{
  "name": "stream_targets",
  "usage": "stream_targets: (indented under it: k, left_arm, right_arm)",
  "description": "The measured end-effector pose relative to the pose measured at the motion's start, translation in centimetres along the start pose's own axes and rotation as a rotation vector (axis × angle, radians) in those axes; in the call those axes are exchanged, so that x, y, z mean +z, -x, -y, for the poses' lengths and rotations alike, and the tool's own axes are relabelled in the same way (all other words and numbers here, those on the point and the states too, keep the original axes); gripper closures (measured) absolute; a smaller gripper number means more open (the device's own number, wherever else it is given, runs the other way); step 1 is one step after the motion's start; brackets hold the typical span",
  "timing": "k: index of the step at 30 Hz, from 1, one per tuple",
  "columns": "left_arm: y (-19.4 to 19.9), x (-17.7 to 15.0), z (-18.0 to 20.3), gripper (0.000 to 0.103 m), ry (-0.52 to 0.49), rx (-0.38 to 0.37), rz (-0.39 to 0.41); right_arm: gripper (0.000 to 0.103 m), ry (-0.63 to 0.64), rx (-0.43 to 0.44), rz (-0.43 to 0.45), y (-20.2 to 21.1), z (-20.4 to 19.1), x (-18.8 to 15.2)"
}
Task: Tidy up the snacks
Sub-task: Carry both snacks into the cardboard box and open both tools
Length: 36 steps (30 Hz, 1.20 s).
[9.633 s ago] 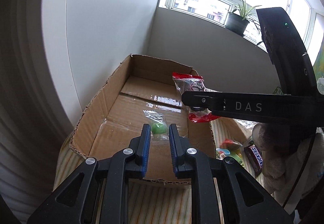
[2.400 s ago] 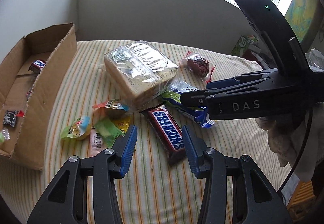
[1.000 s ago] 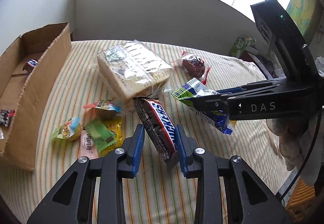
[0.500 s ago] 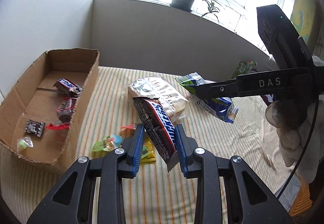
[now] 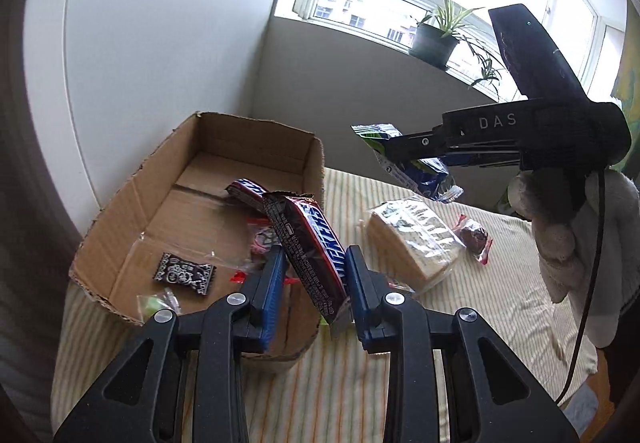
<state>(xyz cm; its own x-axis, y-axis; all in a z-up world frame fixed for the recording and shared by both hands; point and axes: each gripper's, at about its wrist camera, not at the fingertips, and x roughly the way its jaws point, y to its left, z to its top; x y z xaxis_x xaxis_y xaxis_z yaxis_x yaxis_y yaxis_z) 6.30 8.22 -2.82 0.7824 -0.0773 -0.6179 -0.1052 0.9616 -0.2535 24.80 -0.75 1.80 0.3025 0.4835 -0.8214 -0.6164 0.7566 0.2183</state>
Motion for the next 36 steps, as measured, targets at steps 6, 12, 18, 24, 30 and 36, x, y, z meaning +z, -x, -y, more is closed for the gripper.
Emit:
stream_targets:
  k: [6, 12, 18, 24, 30, 36]
  left_arm:
    - [-0.5, 0.2, -2.2, 0.074, 0.027, 0.020, -0.014]
    - [-0.7, 0.4, -3.5, 0.074, 0.045, 0.034, -0.019]
    - [-0.8, 0.7, -4.3, 0.074, 0.057, 0.046, -0.021]
    - [-0.8, 0.8, -5.4, 0.069, 0.088, 0.063, -0.026]
    - [-0.4, 0.8, -5.4, 0.057, 0.085, 0.083, -0.012]
    - [-0.2, 0.8, -4.4, 0.057, 0.054, 0.083, -0.003]
  right_arm:
    - [0.056, 0.029, -0.001, -0.008, -2.9, -2.4, 2.4]
    - [0.056, 0.059, -0.011, -0.013, -4.9, -4.0, 3.6]
    - [0.055, 0.089, -0.004, -0.027, -6.1, -5.1, 4.4]
    - [0.029, 0.115, -0.022, -0.009, -6.6, -6.0, 4.6]
    - [0.028, 0.103, -0.026, 0.003, -5.7, -5.4, 4.3]
    - [0.028, 0.088, -0.035, 0.015, -3.9, -4.1, 3.4]
